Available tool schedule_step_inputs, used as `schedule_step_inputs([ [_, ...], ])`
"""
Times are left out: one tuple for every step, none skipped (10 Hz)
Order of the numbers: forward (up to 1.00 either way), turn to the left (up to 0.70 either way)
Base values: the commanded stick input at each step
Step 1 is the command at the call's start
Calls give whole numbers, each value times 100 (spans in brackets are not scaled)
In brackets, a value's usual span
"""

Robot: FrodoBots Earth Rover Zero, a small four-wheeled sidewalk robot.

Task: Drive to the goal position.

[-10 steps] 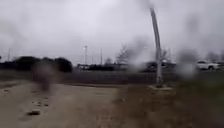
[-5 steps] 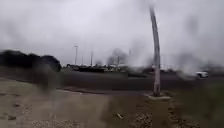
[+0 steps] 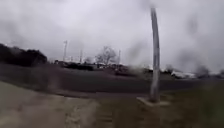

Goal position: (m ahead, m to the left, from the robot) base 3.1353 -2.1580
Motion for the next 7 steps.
schedule_step_inputs([
  [100,0],
  [100,0],
  [100,0],
  [100,0],
  [100,0],
  [100,0],
  [100,0],
])
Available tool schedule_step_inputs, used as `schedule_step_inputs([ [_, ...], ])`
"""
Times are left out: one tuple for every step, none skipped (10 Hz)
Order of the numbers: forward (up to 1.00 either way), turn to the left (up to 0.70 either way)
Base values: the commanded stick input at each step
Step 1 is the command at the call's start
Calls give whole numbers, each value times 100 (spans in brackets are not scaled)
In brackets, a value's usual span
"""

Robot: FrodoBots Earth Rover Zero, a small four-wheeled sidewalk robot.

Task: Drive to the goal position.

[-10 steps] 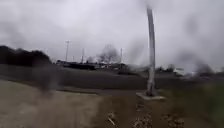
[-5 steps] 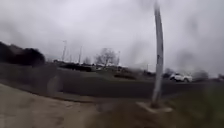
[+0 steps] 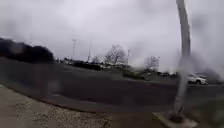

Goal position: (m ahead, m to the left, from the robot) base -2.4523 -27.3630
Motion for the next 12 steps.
schedule_step_inputs([
  [100,-9],
  [100,-22],
  [100,-40],
  [100,-40],
  [100,-40],
  [100,-40],
  [0,-74],
  [0,-28],
  [0,0],
  [0,0],
  [0,0],
  [0,0],
])
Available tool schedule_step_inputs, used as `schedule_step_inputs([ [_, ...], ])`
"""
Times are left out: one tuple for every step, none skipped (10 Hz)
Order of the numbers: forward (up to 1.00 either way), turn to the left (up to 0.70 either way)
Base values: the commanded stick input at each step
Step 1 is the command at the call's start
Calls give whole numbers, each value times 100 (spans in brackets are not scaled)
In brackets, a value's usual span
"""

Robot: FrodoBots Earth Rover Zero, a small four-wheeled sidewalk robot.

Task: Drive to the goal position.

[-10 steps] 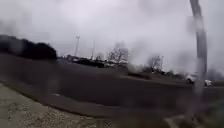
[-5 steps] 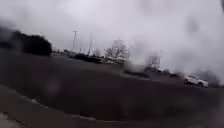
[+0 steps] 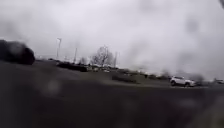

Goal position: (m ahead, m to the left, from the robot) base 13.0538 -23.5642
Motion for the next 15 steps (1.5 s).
schedule_step_inputs([
  [0,0],
  [0,0],
  [0,0],
  [0,0],
  [0,0],
  [0,-33],
  [0,-72],
  [0,-100],
  [0,-100],
  [0,-100],
  [0,-100],
  [0,-100],
  [0,-100],
  [0,-100],
  [0,-100],
])
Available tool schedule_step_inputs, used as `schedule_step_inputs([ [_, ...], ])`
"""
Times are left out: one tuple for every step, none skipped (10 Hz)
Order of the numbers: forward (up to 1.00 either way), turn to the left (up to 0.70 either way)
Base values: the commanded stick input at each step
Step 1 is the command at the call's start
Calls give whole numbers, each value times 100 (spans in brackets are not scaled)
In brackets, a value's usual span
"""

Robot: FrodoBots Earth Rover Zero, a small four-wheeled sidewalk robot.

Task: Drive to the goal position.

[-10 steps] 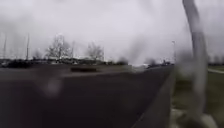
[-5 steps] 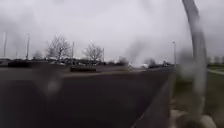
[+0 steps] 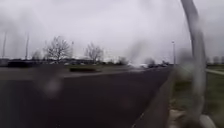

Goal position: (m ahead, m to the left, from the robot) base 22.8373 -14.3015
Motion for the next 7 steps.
schedule_step_inputs([
  [0,-100],
  [0,-100],
  [0,-100],
  [0,-100],
  [0,-100],
  [0,-100],
  [0,-100],
])
